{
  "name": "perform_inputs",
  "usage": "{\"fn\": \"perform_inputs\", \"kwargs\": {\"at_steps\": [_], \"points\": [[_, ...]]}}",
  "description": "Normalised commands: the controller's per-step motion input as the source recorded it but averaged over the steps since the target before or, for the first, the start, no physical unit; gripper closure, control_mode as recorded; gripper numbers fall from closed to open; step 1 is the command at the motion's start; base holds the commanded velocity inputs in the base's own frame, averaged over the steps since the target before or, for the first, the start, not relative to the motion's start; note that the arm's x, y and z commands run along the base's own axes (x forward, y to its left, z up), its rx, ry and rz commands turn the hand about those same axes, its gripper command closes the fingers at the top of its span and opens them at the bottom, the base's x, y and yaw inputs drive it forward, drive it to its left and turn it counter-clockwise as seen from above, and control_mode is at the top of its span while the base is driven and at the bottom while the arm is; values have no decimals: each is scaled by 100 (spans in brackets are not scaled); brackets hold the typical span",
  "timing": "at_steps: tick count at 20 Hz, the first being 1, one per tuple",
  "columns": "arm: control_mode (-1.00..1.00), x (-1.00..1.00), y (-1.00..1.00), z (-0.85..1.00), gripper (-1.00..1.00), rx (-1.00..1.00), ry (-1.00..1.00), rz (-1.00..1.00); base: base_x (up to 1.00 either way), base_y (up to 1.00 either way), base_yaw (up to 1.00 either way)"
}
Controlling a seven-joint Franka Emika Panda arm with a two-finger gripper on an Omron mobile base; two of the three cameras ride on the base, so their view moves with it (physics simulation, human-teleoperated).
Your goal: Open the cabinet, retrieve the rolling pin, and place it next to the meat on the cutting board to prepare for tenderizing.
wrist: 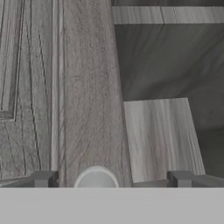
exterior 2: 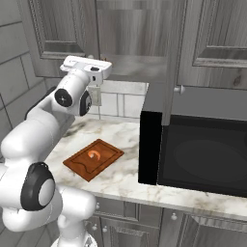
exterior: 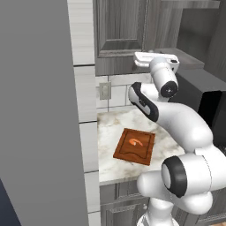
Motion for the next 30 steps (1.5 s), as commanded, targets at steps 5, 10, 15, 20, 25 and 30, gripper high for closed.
{"fn": "perform_inputs", "kwargs": {"at_steps": [5,10,15,20,25,30], "points": [[-100,10,2,-2,100,0,0,0,0,0,0],[-100,16,6,0,100,0,0,0,0,0,0],[-100,11,8,0,100,0,0,0,0,0,0],[-100,3,9,0,100,0,0,1,0,0,0],[-100,-3,9,-1,100,0,0,0,0,0,0],[-100,0,-10,-7,100,0,0,1,0,0,0]]}}
